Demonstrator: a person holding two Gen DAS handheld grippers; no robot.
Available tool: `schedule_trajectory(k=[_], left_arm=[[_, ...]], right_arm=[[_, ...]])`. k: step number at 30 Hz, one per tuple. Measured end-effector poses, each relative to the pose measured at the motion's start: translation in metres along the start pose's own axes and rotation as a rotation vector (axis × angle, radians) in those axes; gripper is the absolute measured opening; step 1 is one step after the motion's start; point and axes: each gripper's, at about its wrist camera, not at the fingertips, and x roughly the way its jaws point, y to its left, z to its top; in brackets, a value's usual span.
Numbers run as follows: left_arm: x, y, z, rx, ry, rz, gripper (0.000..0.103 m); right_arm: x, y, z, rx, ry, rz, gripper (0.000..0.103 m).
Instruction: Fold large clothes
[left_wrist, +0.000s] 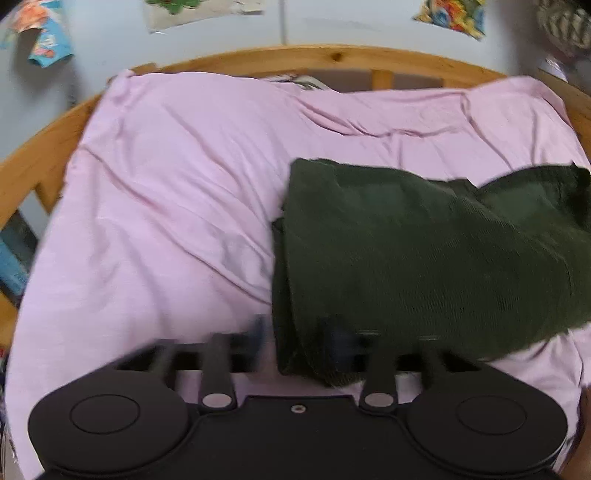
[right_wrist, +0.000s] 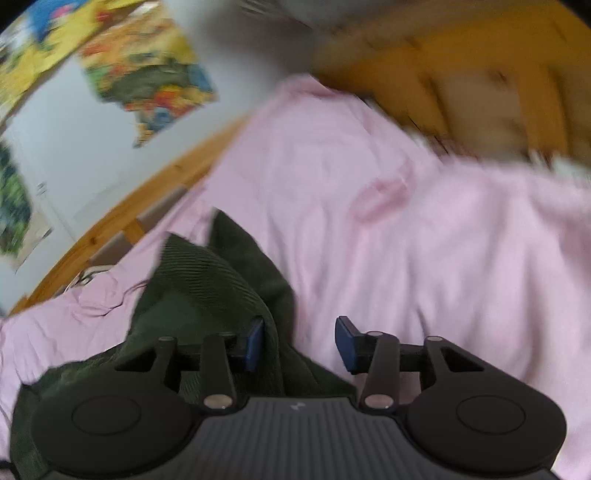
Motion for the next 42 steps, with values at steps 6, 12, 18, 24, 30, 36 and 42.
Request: schedule_trajectory(k=[6,12,18,24,30,36,42], left_arm=[[0.004,-0.005,0.005,-0.018,0.003,0.04,0.078],[0.009,-0.007,0.0,-0.069,0.049,0.06,0.09],[-0.014,-0.003,-0.014,-0.265,0.039,-0.198,0.102],[-0.003,-0.024,-0.017,-0.264,0.106,-0.241,0.102],[0.022,-0.021,-0.02,-0.398,0.178,-0.254,0.102],[0.042,-0.015,-0.021,-0.464,0.215,-0.245,0.102],[0.055,-0.008,-0.026,-0.573,0.235,-0.23,0.102]], right_arm=[[0.039,0.023,0.02,-0.093,-0.064,0.017,0.07],[0.076,-0.006,0.015,-0.035,0.004,-0.181,0.068],[0.029,0.039,0.009,-0.223,-0.103,-0.212,0.087],[0.008,0.118,-0.035,-0.496,-0.101,0.03,0.103],[0.054,0.164,-0.085,-0.635,0.072,0.097,0.102],[0.064,0.163,-0.119,-0.72,0.098,0.069,0.102],[0.016,0.136,-0.072,-0.588,0.096,0.085,0.103]])
